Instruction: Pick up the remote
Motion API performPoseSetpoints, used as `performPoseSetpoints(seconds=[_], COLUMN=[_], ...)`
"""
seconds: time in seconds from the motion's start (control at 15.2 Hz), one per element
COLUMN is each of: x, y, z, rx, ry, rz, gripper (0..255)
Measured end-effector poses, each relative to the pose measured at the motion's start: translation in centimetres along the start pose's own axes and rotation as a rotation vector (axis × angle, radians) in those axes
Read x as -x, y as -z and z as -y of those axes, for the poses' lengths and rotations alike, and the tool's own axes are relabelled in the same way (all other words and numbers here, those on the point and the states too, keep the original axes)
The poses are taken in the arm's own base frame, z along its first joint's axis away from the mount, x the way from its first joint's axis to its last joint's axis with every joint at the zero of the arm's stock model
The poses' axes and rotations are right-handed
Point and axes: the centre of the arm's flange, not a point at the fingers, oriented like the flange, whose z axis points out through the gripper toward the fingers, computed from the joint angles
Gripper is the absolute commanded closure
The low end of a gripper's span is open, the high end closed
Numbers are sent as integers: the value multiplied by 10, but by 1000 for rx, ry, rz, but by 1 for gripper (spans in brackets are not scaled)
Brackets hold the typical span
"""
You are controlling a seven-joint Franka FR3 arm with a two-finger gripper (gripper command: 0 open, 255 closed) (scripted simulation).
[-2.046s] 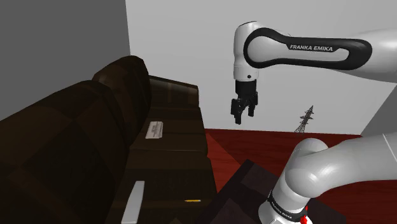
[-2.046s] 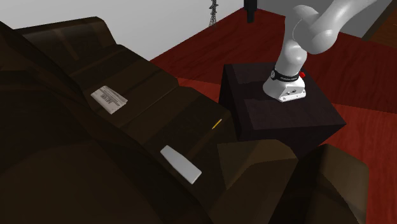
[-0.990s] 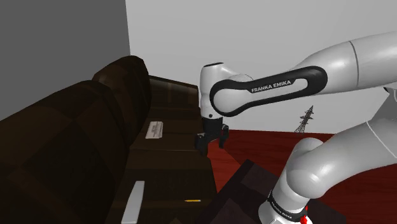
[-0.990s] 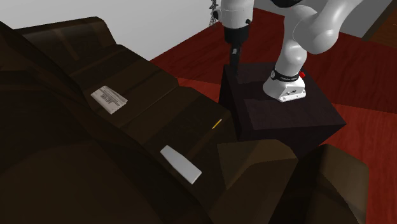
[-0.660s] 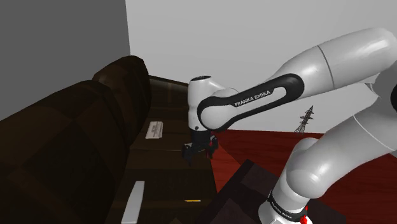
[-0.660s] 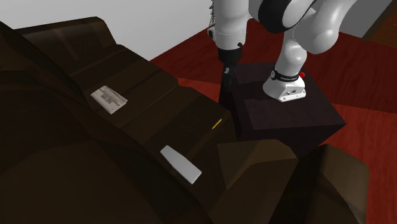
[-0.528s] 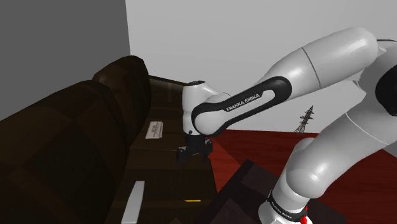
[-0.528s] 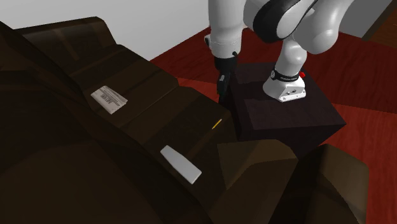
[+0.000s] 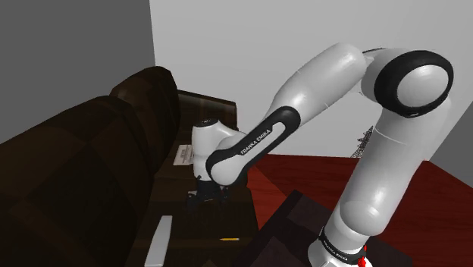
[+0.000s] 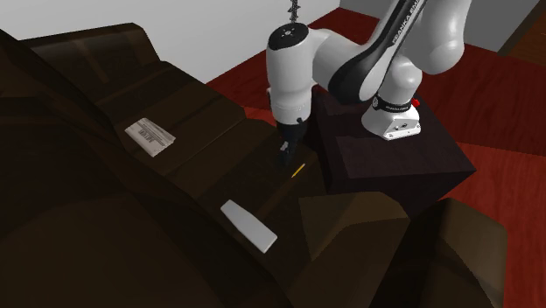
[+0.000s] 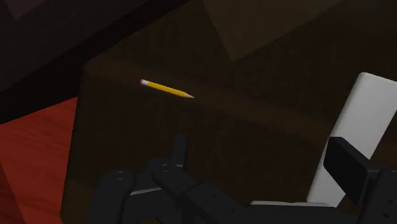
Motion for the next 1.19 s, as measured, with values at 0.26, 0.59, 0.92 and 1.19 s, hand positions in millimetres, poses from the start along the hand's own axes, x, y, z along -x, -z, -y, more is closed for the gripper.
performPoseSetpoints(seconds=[0.26, 0.59, 0.92, 1.19], x=[-11, -32, -59, -75], y=[-32, -68, -109, -140], z=[40, 86, 131, 165], rx=[-12, -26, -38, -48], ry=[-55, -124, -194, -248], rz=[-15, -34, -54, -69], gripper=[0, 0, 0, 0])
